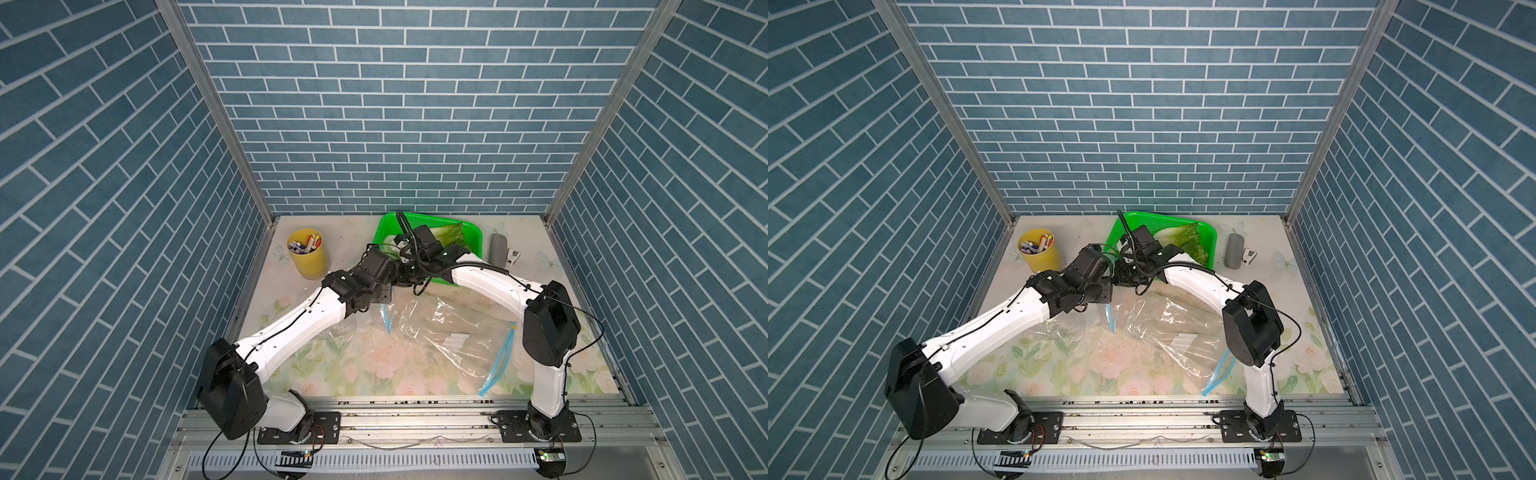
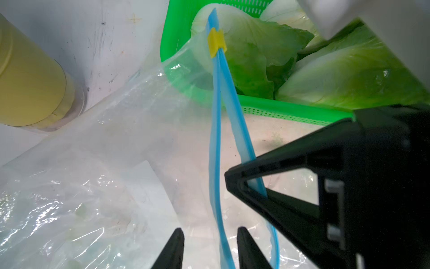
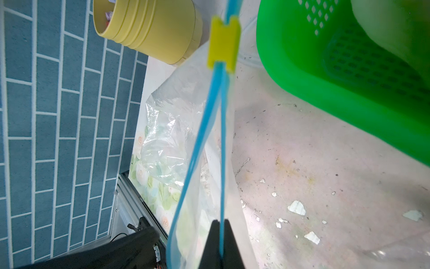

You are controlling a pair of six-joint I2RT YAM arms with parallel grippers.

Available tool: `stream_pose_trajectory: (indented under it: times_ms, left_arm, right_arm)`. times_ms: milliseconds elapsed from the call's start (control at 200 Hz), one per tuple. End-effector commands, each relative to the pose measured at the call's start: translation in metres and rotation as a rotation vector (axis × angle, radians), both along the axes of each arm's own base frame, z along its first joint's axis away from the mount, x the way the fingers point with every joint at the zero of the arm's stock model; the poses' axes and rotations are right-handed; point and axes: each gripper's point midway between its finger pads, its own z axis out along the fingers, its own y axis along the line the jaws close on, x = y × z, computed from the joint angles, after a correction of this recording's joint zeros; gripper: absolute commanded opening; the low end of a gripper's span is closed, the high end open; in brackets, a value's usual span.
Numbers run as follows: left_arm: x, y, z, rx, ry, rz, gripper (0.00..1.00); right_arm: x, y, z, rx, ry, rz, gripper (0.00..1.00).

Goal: Put the chinese cabbages into a zipper bag and zip it
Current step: Open the zipper of the food storage bag at the center of the board.

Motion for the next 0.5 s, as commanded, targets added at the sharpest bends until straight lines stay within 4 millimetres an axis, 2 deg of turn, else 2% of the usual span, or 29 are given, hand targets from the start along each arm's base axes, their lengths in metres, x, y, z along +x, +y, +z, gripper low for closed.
stream_pose_trajectory:
  times_ms: [0, 120, 230, 375, 495]
  left_arm:
    - [0.012, -0.009, 0.000, -0.016, -0.019, 0.023, 0.41]
    - [0.017, 0.004, -0.011, 0.047, -0.028, 0.090, 0.39]
    - [0.018, 0.008, -0.019, 0.058, -0.036, 0.107, 0.30]
    - [0.018, 0.017, -0.017, 0.090, -0.058, 0.131, 0.16]
    - [0.018, 0.032, -0.016, 0.137, -0.072, 0.165, 0.11]
  right_arm:
    - [-0.004, 0.000, 0.020, 0.038, -0.009, -0.021, 0.00]
    - [-0.004, -0.003, 0.020, 0.033, -0.014, -0.026, 0.00]
    - [-0.005, -0.006, 0.017, 0.021, -0.015, -0.028, 0.00]
    - [-0.006, -0.008, 0.012, 0.008, -0.013, -0.029, 0.00]
    - [-0.005, -0.011, 0.010, -0.008, -0.024, -0.034, 0.00]
